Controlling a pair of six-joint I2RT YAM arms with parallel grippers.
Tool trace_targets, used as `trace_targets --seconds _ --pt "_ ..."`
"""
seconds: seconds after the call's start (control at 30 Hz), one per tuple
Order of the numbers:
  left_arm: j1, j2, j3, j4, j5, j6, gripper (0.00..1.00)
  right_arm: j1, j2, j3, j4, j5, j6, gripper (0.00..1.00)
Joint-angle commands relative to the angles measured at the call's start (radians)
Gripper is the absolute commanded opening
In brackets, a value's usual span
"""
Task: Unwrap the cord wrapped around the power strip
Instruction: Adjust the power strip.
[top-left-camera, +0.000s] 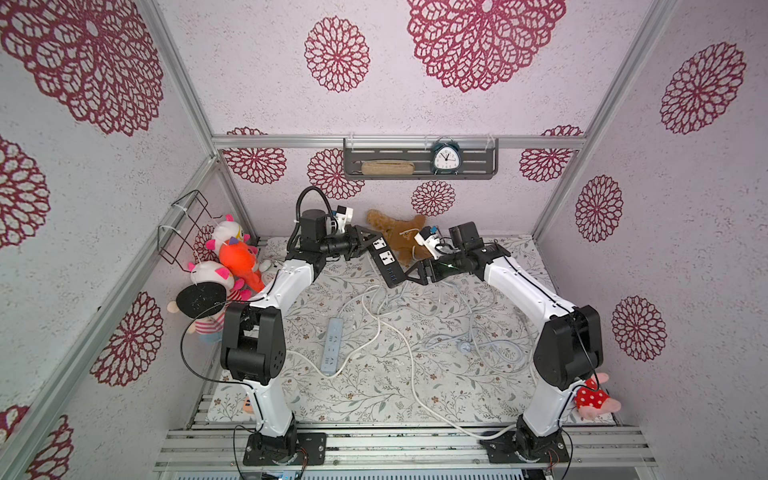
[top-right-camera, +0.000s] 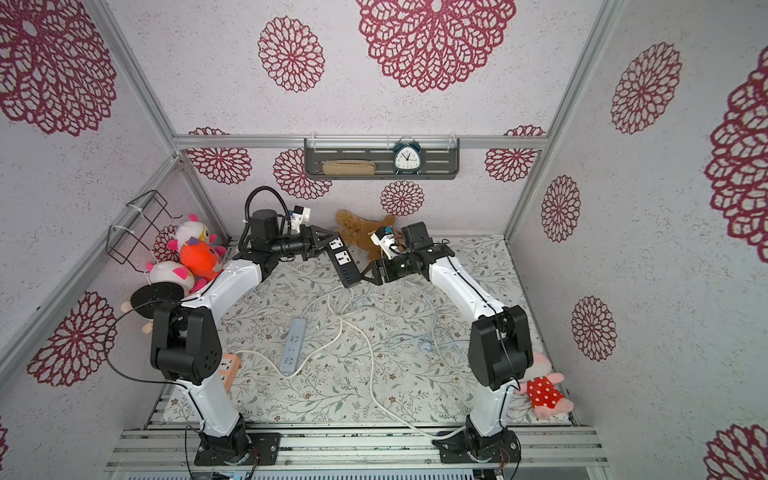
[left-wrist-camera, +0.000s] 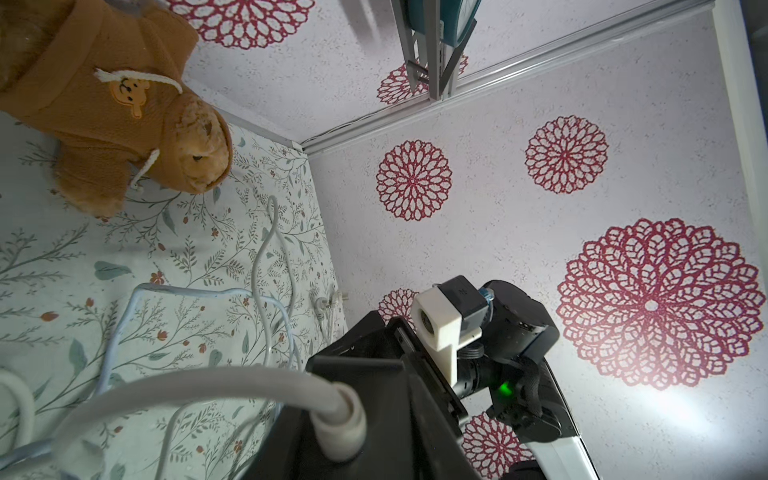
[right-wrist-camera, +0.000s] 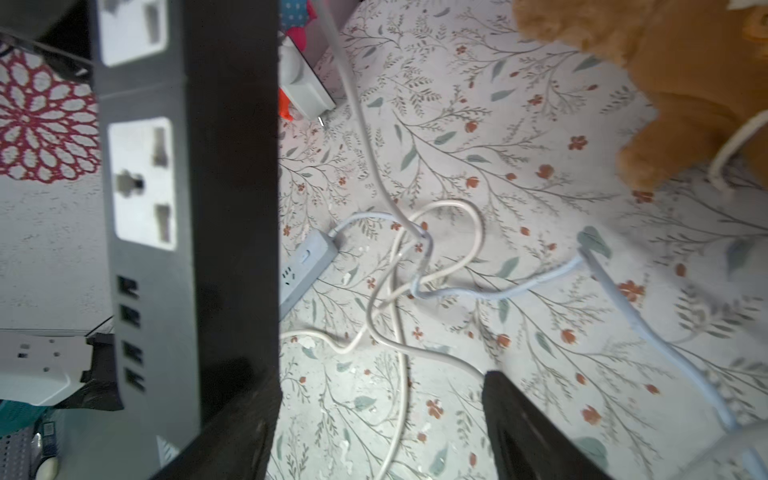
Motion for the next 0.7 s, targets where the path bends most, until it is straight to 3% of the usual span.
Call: trace_targets --seconds 0.0,0.17,0.23,0.37,0.53,0.67 --pt "-0.007 0.035 0.027 -0.031 0.056 0.062 0.00 -0.007 -0.091 -0.046 0.141 -0.018 0.099 0.80" --pt "-0.007 0.088 0.043 0.125 0.158 -0.002 0.00 0.003 -0.127 -0.107 0.259 -0.097 0.182 0.81" --pt "-0.002 0.133 0.067 0.084 0.146 0.027 0.00 0.003 -0.141 -0.107 0.243 -0.073 0.179 0.81" --pt "-0.003 0.141 0.152 -0.186 0.034 0.221 0.00 0.024 -0.170 -0.108 0.188 0.033 0.149 0.83" --pt "-0.014 0.162 0.194 -0.231 -0.006 0.219 0.00 0.106 -0.099 -0.026 0.083 0.246 0.088 0.98" --pt "-0.019 0.158 0.202 -0.243 -0.012 0.222 0.00 0.164 -0.033 0.036 0.020 0.326 0.043 0.99"
